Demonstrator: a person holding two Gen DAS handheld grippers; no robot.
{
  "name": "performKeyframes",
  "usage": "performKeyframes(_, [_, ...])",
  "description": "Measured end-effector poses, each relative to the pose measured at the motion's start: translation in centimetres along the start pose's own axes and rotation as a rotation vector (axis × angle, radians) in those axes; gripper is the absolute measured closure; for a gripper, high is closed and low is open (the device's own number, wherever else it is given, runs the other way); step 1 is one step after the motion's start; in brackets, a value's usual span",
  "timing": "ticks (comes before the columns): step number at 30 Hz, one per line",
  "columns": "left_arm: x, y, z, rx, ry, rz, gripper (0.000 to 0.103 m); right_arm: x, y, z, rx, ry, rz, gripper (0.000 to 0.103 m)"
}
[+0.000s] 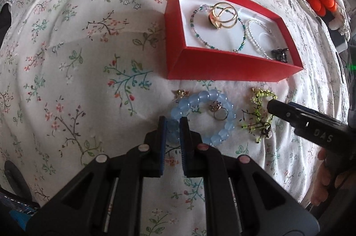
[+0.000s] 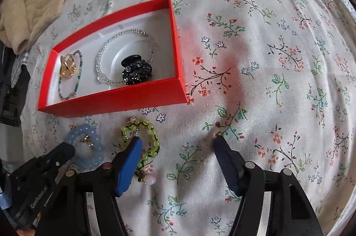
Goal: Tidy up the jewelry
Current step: 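Grasp the light-blue bead bracelet with the left gripper while the right gripper grasps the green-yellow beaded bracelet, then lift both held bracelets and carry them over the red box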
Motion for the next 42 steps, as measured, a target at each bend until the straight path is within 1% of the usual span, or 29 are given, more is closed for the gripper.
performKeyframes(4, [-0.1, -0.5, 0.2, 0.008, 0.0, 0.005, 0.089, 0.5, -0.6, 0.2, -0.006, 0.023, -0.04, 0.041])
performKeyframes(7, [-0.3, -0.7, 0.2, 0.006, -0.005, 0.012, 0.089, 1.4, -1.0, 0.2, -0.016, 0.073, -0.099, 0.045])
performKeyframes(9, [-0.3, -0.8, 0.3, 0.003, -0.004, 0.017, 0.089, 2.3, -1.2, 0.3, -0.027, 0.11, -0.125, 0.052])
performKeyframes(10, [-0.4, -0.7, 0.3, 0.002, -0.004, 0.02, 0.089, 2.6, -1.2, 0.4, -0.031, 0.123, -0.123, 0.06])
performKeyframes(11, [-0.4, -0.6, 0.3, -0.002, -0.001, 0.02, 0.089, 2.9, -1.2, 0.4, -0.033, 0.13, -0.119, 0.069])
performKeyframes(12, [-0.6, -0.7, 0.4, -0.003, -0.001, 0.018, 0.09, 3.3, -1.2, 0.4, -0.034, 0.138, -0.108, 0.075])
performKeyframes(13, [-0.8, -0.6, 0.4, -0.003, -0.001, 0.012, 0.09, 3.6, -1.3, 0.5, -0.032, 0.143, -0.092, 0.084])
performKeyframes(14, [-0.9, -0.4, 0.3, -0.002, -0.001, 0.001, 0.09, 3.6, -1.1, 0.3, -0.03, 0.143, -0.081, 0.089])
performKeyframes(16, [-1.0, -0.3, 0.5, 0.001, 0.002, -0.022, 0.09, 3.8, -1.0, 0.4, -0.029, 0.14, -0.063, 0.093])
performKeyframes(19, [-1.4, 0.5, 0.4, -0.006, 0.001, -0.051, 0.09, 3.6, -0.3, 0.2, -0.041, 0.133, -0.034, 0.096])
performKeyframes(22, [-1.7, 1.4, 0.3, -0.021, -0.003, -0.084, 0.09, 3.6, 0.7, 0.2, -0.061, 0.118, 0.031, 0.097])
performKeyframes(23, [-1.8, 1.8, 0.4, -0.025, -0.005, -0.095, 0.09, 3.7, 1.0, 0.2, -0.067, 0.117, 0.039, 0.097])
performKeyframes(29, [-2.6, 4.0, 0.3, -0.059, -0.021, -0.162, 0.09, 3.8, 3.7, -0.1, -0.127, 0.132, 0.076, 0.097])
performKeyframes(35, [-3.6, 6.1, 0.0, -0.094, -0.047, -0.225, 0.09, 4.0, 6.6, -1.0, -0.183, 0.145, 0.105, 0.097])
performKeyframes(42, [-4.7, 7.7, -0.2, -0.122, -0.068, -0.267, 0.09, 4.6, 8.4, -0.9, -0.229, 0.151, 0.128, 0.097])
Point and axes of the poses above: each gripper's, at about its wrist camera, not at the fingertips, and y roughly against the way its jaws point, x to its left, z to its top, the point moved 4 cm from there along -y, roughly the way its jaws point, and after that the axes turned 10 degrees about y, right-handed, at the moved point
